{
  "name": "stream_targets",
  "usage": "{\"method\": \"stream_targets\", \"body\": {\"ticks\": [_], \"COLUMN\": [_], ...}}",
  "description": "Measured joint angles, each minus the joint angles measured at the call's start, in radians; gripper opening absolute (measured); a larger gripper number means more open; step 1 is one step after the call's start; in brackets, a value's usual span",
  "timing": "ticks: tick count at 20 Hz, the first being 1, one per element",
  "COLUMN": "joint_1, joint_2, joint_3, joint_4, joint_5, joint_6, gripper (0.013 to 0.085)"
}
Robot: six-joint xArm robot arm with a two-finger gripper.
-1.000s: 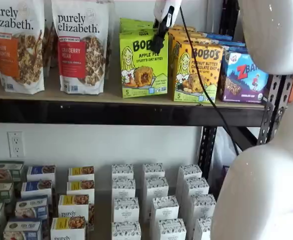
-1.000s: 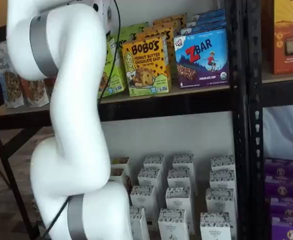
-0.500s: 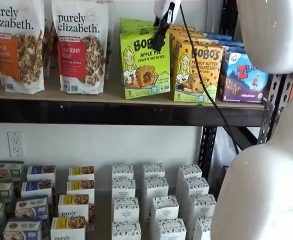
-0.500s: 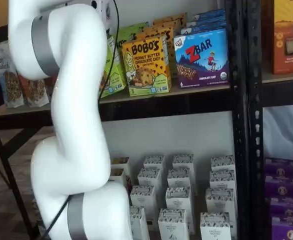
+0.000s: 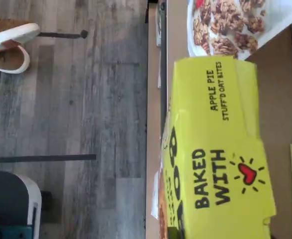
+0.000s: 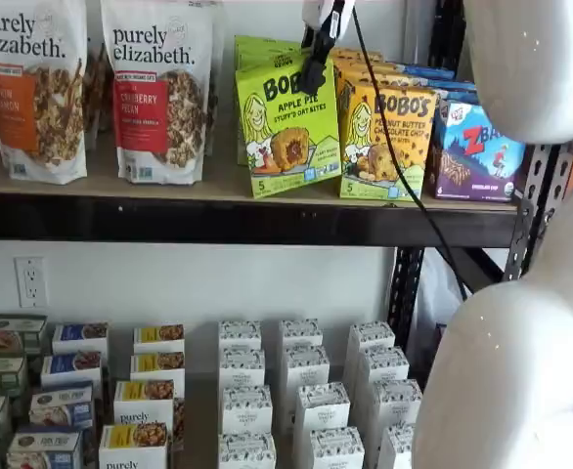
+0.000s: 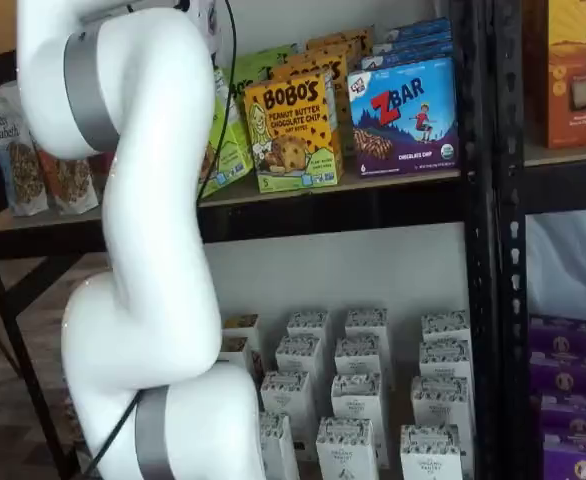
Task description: Pick the green box on the top shelf, the fourth from the left
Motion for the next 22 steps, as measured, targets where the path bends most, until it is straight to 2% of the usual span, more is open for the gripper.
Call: {"method": "stream_targets", "body": {"ticks": [9,22], "joint_1": [-0.007,-0.021], "joint_2": [-0.012,-0.094], "joint_3": [-0.025,0.021], "joint_4": [0.018,0.039], "joint_5": [0.064,0.09], "joint_6": [0.006,0.007], "gripper": [0.017,0.017]}}
